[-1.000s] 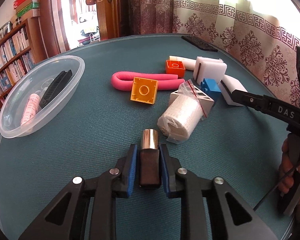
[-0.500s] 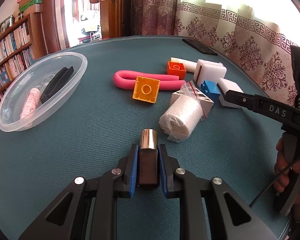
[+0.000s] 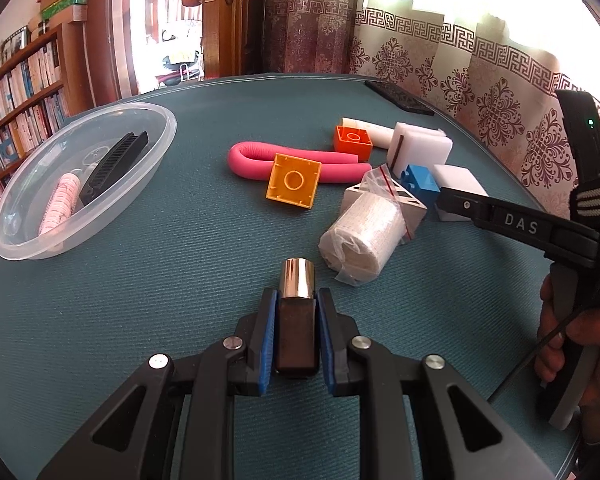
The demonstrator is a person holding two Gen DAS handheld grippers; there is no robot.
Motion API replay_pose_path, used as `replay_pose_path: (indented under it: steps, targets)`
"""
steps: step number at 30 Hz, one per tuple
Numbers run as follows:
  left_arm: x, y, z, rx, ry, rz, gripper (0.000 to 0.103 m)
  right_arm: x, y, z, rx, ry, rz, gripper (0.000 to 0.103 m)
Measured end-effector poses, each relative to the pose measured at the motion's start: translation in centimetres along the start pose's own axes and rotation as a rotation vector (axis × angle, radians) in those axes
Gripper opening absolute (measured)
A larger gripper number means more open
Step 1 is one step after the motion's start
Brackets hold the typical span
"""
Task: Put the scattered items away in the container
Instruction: 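Grasp the white sponge block with the right tool, then carry the perfume bottle into the bowl and release it from the left tool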
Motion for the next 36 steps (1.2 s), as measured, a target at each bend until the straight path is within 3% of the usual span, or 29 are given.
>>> replay_pose_path:
  steps: [17,36]
  targets:
    - [-2.3,-0.6,-1.5,0.052,-0.017,-0.075,0.022,0.0,-0.8,-3.3,0.114,0.009,0.024,0.056]
    - [-12.4,-3.0,-5.1,0.175,-0.18,-0.243,0.022,-3.6,-2.1,-5.3,0.17,-0.039,-0.029,0.056]
Point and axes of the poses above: each gripper's, at about its wrist camera, not at the fingertips, and z roughly the way its jaws point, x to its right, y to its underside, the point moved 7 cm from there along z, roughly the way its jaws point, and after that the axes turned 1 degree about -z, right-handed, at the moved point
